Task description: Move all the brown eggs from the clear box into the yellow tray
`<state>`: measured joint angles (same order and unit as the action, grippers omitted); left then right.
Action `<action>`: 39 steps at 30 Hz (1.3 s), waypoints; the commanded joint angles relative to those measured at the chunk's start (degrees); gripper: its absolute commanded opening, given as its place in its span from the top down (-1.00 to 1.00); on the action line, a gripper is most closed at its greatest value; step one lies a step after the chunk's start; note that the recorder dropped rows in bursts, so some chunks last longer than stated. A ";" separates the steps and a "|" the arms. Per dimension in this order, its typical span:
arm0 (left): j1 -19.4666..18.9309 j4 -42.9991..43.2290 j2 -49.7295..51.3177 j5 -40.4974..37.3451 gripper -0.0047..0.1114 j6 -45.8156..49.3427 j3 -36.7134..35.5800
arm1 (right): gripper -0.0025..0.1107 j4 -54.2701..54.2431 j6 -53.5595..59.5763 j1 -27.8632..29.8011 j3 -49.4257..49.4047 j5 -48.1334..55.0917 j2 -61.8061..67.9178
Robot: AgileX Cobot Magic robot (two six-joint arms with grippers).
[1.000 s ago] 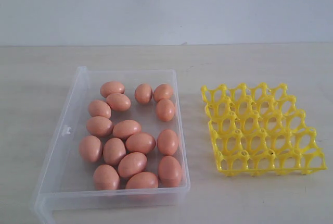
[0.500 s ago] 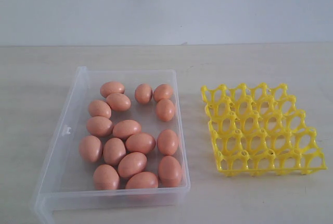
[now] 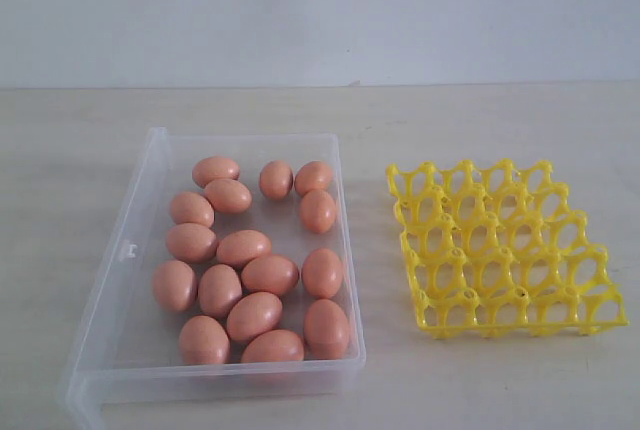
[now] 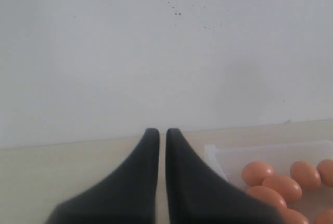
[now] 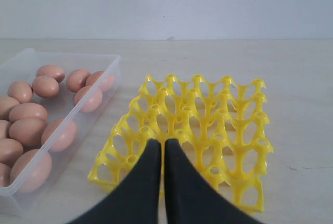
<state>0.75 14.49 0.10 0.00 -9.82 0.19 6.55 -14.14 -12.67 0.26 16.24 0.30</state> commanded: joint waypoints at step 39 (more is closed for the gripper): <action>1.16 -0.09 -0.10 0.00 0.85 0.08 -0.19 | 0.96 2.94 -11.49 0.15 -0.26 -29.39 -0.30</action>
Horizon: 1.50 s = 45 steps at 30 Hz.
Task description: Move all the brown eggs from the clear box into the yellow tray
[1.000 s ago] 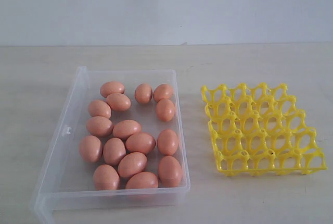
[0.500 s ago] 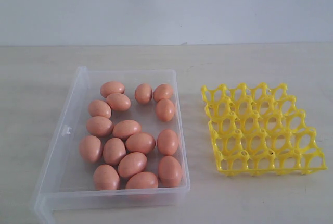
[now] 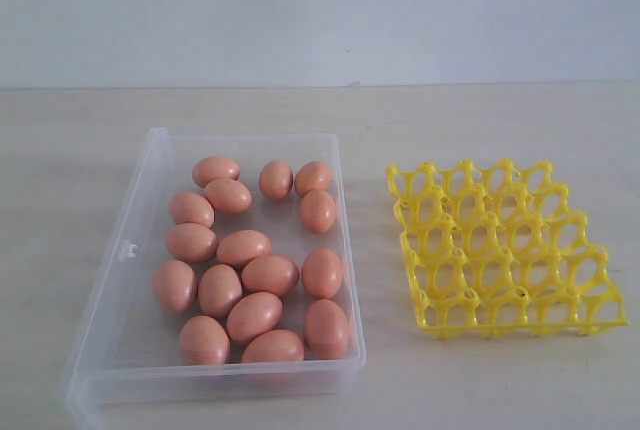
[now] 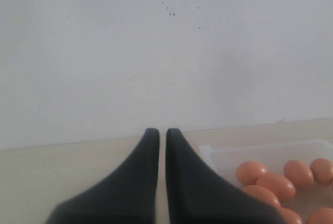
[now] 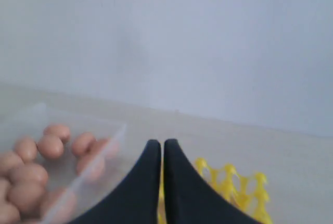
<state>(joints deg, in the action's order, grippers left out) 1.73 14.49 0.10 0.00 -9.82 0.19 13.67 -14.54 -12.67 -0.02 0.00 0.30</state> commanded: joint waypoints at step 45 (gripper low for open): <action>0.18 -0.09 -0.10 0.00 0.85 0.08 -0.19 | 0.96 72.06 -54.54 0.03 30.95 -47.03 74.40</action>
<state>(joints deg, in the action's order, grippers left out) 1.73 14.49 0.10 0.00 -9.82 0.19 76.15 -66.18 -12.67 26.53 -45.51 68.94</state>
